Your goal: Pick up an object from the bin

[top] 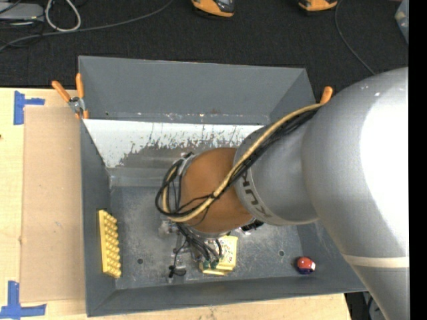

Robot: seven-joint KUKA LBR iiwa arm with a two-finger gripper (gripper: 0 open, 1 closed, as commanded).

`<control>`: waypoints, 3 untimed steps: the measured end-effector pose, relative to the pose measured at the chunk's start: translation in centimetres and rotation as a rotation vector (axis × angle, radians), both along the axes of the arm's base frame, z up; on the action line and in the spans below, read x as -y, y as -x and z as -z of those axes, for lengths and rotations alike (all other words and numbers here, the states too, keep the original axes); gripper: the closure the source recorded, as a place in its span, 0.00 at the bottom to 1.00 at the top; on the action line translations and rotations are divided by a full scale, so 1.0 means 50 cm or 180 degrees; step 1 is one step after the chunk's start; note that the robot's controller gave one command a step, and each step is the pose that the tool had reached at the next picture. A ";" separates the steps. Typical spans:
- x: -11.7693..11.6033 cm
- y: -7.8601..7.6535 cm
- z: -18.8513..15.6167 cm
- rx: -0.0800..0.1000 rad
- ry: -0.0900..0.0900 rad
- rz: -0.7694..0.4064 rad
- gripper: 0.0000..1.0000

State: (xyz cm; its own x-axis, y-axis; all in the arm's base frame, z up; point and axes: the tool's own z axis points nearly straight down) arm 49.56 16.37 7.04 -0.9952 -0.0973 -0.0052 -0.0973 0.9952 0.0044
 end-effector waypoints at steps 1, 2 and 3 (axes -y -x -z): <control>0.060 -0.025 0.000 -0.0021 0.0012 -0.0371 0.00; 0.062 0.004 0.001 -0.0011 0.0012 -0.0564 0.00; 0.131 -0.017 0.001 -0.0003 0.0007 -0.1557 0.00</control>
Offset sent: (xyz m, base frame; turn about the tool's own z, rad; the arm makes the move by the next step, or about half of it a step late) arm -0.0168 -0.0125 -0.0004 -0.2224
